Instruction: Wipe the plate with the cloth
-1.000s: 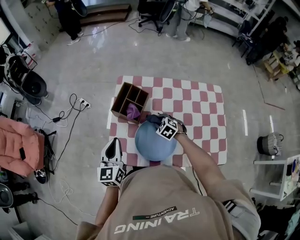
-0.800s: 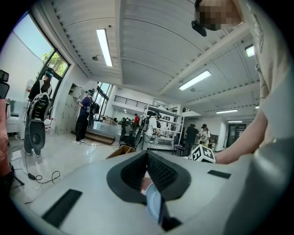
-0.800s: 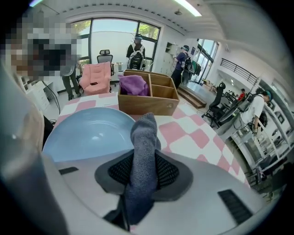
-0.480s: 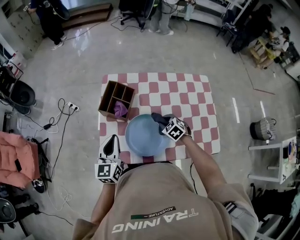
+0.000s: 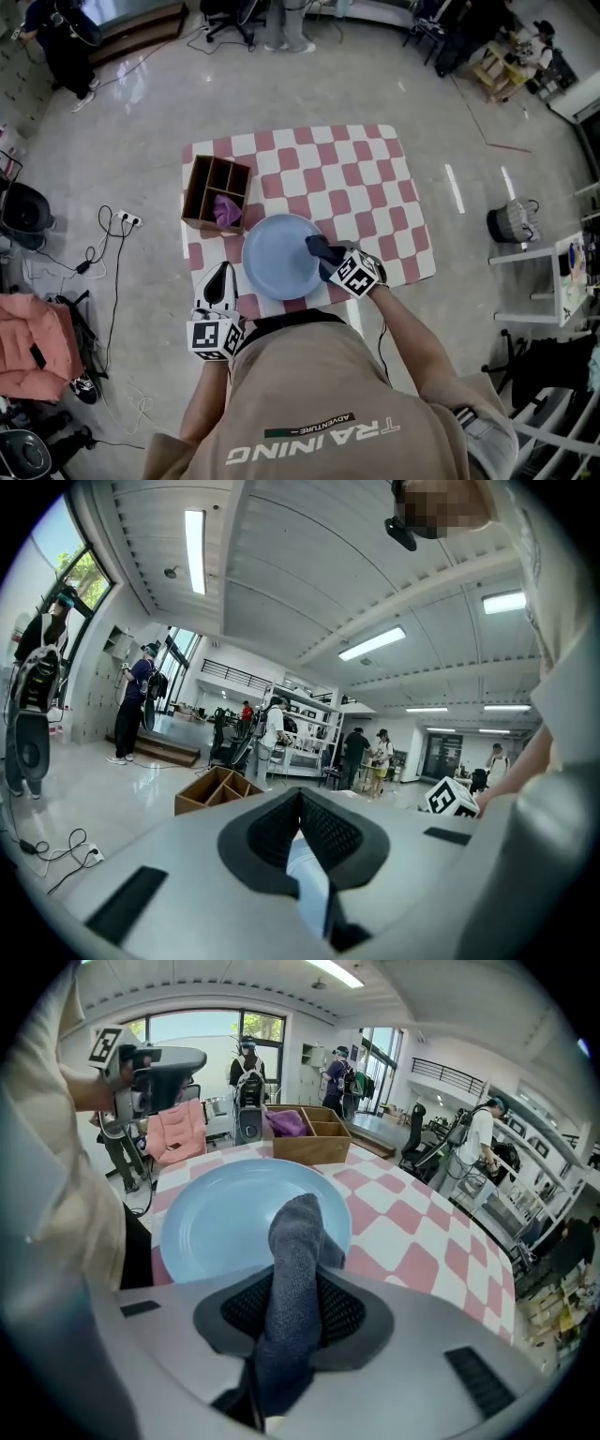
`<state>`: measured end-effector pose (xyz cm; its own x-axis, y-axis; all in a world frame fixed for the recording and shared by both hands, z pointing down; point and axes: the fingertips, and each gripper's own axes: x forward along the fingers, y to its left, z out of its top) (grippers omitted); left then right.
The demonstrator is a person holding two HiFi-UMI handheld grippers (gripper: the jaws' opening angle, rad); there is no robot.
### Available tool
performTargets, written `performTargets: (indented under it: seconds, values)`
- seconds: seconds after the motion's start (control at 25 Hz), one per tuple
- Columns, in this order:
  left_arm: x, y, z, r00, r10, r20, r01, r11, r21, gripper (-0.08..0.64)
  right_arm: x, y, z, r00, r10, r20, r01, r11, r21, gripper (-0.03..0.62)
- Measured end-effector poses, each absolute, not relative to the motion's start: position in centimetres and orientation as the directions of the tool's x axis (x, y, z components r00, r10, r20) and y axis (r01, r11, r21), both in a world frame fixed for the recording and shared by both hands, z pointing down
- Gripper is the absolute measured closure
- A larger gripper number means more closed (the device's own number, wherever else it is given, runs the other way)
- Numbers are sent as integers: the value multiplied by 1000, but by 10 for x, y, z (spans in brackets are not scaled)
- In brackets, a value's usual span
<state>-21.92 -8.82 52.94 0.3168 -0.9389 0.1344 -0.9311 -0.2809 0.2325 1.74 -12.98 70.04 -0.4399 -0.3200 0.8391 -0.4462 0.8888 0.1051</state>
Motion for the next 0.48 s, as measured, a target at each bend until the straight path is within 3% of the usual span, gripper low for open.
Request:
performTargets:
  seconds: [0.48]
  values:
    - [-234,-82,536,411,-900,143,-897,-373,236,549,-49,-36,701,-520,-257,814,-383,922,46,476]
